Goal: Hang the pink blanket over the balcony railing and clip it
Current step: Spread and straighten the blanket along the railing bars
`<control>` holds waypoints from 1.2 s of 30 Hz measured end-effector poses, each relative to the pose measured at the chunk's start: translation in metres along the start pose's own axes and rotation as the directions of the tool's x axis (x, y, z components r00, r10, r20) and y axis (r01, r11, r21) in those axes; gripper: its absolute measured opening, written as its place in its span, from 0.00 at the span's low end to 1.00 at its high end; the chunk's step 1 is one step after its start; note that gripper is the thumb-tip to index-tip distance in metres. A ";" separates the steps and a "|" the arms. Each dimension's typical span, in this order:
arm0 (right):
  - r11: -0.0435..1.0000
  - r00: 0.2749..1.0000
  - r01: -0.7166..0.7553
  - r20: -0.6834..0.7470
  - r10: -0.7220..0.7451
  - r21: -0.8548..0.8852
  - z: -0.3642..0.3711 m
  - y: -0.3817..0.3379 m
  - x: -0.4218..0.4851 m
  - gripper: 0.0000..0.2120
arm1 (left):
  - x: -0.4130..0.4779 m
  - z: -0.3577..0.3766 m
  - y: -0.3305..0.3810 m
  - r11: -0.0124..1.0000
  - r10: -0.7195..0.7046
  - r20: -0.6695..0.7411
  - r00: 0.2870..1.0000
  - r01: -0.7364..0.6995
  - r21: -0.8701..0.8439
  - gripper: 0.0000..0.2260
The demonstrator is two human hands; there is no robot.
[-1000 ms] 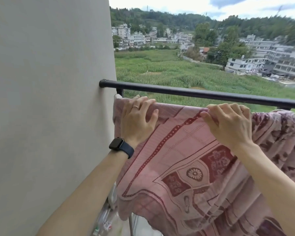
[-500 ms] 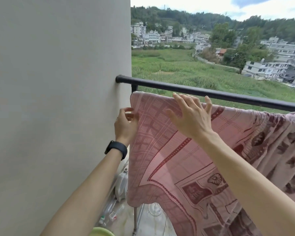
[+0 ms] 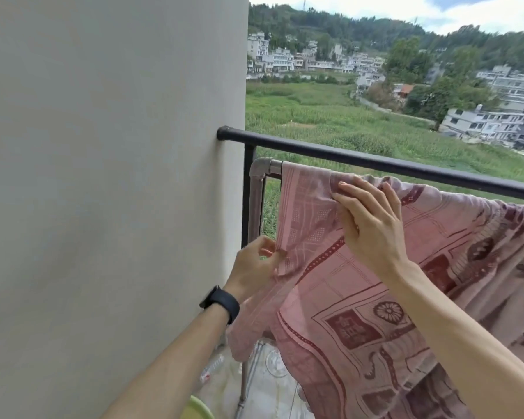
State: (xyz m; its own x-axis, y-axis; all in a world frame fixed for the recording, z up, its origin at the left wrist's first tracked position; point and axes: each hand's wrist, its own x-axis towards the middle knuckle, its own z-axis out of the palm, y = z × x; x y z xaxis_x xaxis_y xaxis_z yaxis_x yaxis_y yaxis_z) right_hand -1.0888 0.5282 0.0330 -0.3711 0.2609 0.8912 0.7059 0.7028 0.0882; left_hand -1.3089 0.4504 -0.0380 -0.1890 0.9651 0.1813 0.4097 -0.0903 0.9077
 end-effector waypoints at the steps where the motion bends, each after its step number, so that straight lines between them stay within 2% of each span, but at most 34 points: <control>1: 1.000 1.000 -0.008 0.001 0.008 -0.030 -0.007 0.003 -0.009 0.08 | -0.003 0.006 -0.005 1.000 -0.007 0.044 0.999 0.008 -0.014 0.08; 5: 0.980 0.992 -0.116 0.022 0.121 -0.161 -0.032 0.028 -0.038 0.07 | 0.000 0.018 -0.002 0.997 -0.007 0.199 0.980 0.024 -0.078 0.10; 6: 0.975 0.989 -0.138 0.033 0.146 -0.172 -0.036 0.031 -0.037 0.08 | 0.004 0.018 0.003 0.992 -0.009 0.198 0.980 0.034 -0.122 0.11; 8: 0.975 0.984 -0.153 0.067 0.165 -0.164 -0.040 0.029 -0.027 0.10 | 0.017 0.015 0.013 0.981 -0.001 0.111 0.994 0.022 -0.195 0.13; 10: 0.976 0.978 -0.165 0.105 0.181 -0.143 -0.045 0.020 -0.011 0.14 | 0.034 0.015 0.026 0.989 0.000 0.016 1.000 0.002 -0.146 0.16; 11: 0.975 0.975 -0.173 0.118 0.190 -0.137 -0.044 0.012 -0.002 0.16 | 0.043 0.016 0.031 0.997 0.001 0.016 1.000 0.001 -0.082 0.19; 13: 0.972 0.972 -0.172 0.134 0.193 -0.158 -0.040 0.001 0.016 0.17 | 0.059 0.028 0.042 1.000 -0.011 0.104 0.995 0.007 0.030 0.26; 15: 0.956 0.958 -0.177 0.183 0.222 -0.235 -0.024 -0.010 0.034 0.24 | 0.068 0.037 0.050 0.997 -0.018 0.178 0.984 0.005 0.072 0.31; 17: 0.929 0.932 -0.202 0.231 0.280 -0.309 -0.005 -0.014 0.045 0.32 | 0.074 0.044 0.054 0.999 0.012 0.216 0.976 -0.022 0.046 0.28; 18: 0.917 0.924 -0.209 0.239 0.299 -0.340 0.001 -0.013 0.046 0.32 | 0.076 0.048 0.056 0.998 0.042 0.215 0.976 -0.052 0.043 0.23; 21: 0.893 0.928 -0.211 0.206 0.311 -0.397 -0.002 0.004 0.038 0.23 | 0.077 0.053 0.055 0.975 0.147 0.064 0.987 -0.155 0.156 0.08; 23: 0.893 0.949 -0.175 0.170 0.265 -0.415 -0.021 0.019 0.022 0.22 | 0.071 0.046 0.052 0.954 0.213 -0.094 0.973 -0.186 0.236 0.07; 26: 0.897 0.975 -0.156 0.083 0.207 -0.413 -0.057 0.033 -0.004 0.20 | 0.067 0.028 0.048 0.932 0.320 -0.293 0.901 -0.243 0.270 0.09; 28: 0.879 0.951 -0.265 0.041 0.305 -0.397 -0.071 0.031 -0.018 0.18 | 0.069 0.021 0.047 0.918 0.376 -0.370 0.850 -0.285 0.277 0.08; 30: 0.828 0.862 -0.447 0.084 0.500 -0.340 -0.071 0.026 -0.036 0.18 | 0.070 0.027 0.048 0.942 0.332 -0.403 0.853 -0.273 0.196 0.08; 31: 0.783 0.783 -0.544 0.153 0.603 -0.301 -0.067 0.021 -0.043 0.18 | 0.068 0.034 0.048 0.955 0.291 -0.367 0.884 -0.249 0.159 0.09; 33: 0.627 0.525 -0.729 0.363 0.770 -0.276 -0.055 0.011 -0.062 0.18 | 0.058 0.056 0.041 0.968 0.226 -0.164 0.960 -0.202 0.149 0.14; 35: 0.435 0.253 -0.877 0.577 0.777 -0.202 -0.044 0.002 -0.081 0.19 | 0.045 0.077 0.023 0.977 0.160 0.036 0.987 -0.163 0.140 0.20; 36: 0.347 0.176 -0.928 0.660 0.730 -0.136 -0.035 -0.003 -0.092 0.18 | 0.038 0.080 0.012 0.978 0.128 0.114 0.985 -0.145 0.152 0.23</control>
State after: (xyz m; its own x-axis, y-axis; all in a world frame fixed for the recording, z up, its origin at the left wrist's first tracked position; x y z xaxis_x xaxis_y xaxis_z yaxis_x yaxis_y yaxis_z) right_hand -1.0358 0.4791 -0.0336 0.0520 0.9960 -0.0723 0.6714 -0.0885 -0.7358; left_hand -1.2399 0.5061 -0.0506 -0.0318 0.9672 0.2520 0.5640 -0.1907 0.8035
